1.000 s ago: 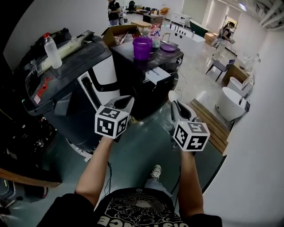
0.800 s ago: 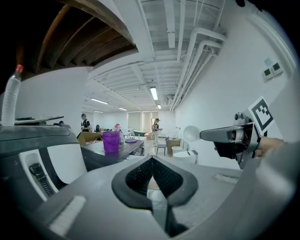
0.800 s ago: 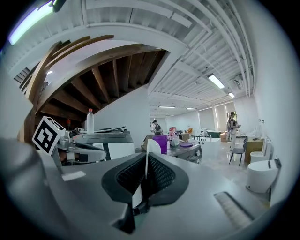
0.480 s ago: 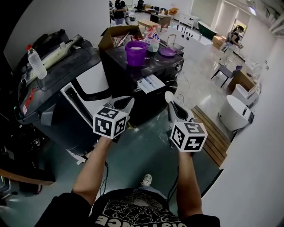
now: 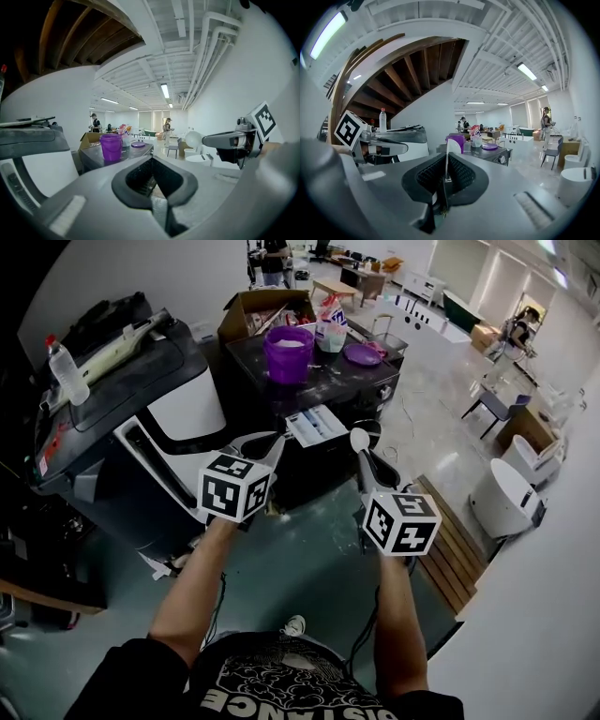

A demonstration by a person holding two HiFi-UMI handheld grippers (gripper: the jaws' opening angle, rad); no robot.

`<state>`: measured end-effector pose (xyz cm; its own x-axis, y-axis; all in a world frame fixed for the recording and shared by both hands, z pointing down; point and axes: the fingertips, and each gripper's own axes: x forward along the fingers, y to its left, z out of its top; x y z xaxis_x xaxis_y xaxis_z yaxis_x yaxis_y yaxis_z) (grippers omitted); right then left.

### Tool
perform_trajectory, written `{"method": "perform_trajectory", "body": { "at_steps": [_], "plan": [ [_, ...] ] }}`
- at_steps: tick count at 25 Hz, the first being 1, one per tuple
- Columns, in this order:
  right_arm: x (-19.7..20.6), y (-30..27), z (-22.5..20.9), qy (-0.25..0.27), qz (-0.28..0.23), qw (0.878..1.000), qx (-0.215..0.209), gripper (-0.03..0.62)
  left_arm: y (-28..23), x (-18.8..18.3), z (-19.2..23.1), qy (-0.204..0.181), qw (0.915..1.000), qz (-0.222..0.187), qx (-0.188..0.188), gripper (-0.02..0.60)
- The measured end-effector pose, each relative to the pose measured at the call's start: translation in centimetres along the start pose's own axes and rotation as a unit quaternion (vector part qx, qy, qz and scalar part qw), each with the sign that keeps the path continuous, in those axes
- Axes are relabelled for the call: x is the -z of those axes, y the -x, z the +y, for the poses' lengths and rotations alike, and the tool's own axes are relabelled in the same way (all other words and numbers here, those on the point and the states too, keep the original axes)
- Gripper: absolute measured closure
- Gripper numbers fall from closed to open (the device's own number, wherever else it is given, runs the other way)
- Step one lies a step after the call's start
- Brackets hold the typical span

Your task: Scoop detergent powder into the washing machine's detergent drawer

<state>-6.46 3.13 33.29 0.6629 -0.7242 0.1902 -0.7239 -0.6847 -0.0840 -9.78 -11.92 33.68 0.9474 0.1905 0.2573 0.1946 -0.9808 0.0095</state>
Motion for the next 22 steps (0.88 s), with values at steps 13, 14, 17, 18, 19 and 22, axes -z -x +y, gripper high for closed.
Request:
{"method": "perform_trajectory", "body": {
  "at_steps": [13, 14, 17, 18, 19, 22],
  "plan": [
    [-0.4, -3.6, -3.0, -0.002, 0.004, 0.999, -0.040, 0.557, -3.8, -0.9, 1.4, -0.009, 0.9992, 0.004, -0.040, 0.581],
    [-0.4, -4.1, -3.1, -0.001, 0.005, 0.999, -0.043, 0.557, -4.0, -0.9, 1.8, -0.007, 0.9990, 0.003, -0.043, 0.581],
    [-0.5, -5.3, -3.4, 0.002, 0.008, 0.999, -0.049, 0.557, -5.0, -0.9, 2.6, -0.005, 0.9987, 0.005, -0.051, 0.581],
    [-0.5, -5.8, -3.5, 0.003, 0.008, 0.999, -0.050, 0.557, -5.4, -1.0, 2.9, -0.005, 0.9986, 0.006, -0.053, 0.581],
    [-0.7, -6.3, -3.7, 0.004, 0.009, 0.999, -0.051, 0.557, -5.8, -1.1, 3.2, -0.005, 0.9985, 0.006, -0.055, 0.581],
    [-1.1, -8.2, -4.1, 0.008, 0.010, 0.998, -0.056, 0.557, -7.1, -1.2, 4.5, -0.005, 0.9981, 0.007, -0.061, 0.581]
  ]
}}
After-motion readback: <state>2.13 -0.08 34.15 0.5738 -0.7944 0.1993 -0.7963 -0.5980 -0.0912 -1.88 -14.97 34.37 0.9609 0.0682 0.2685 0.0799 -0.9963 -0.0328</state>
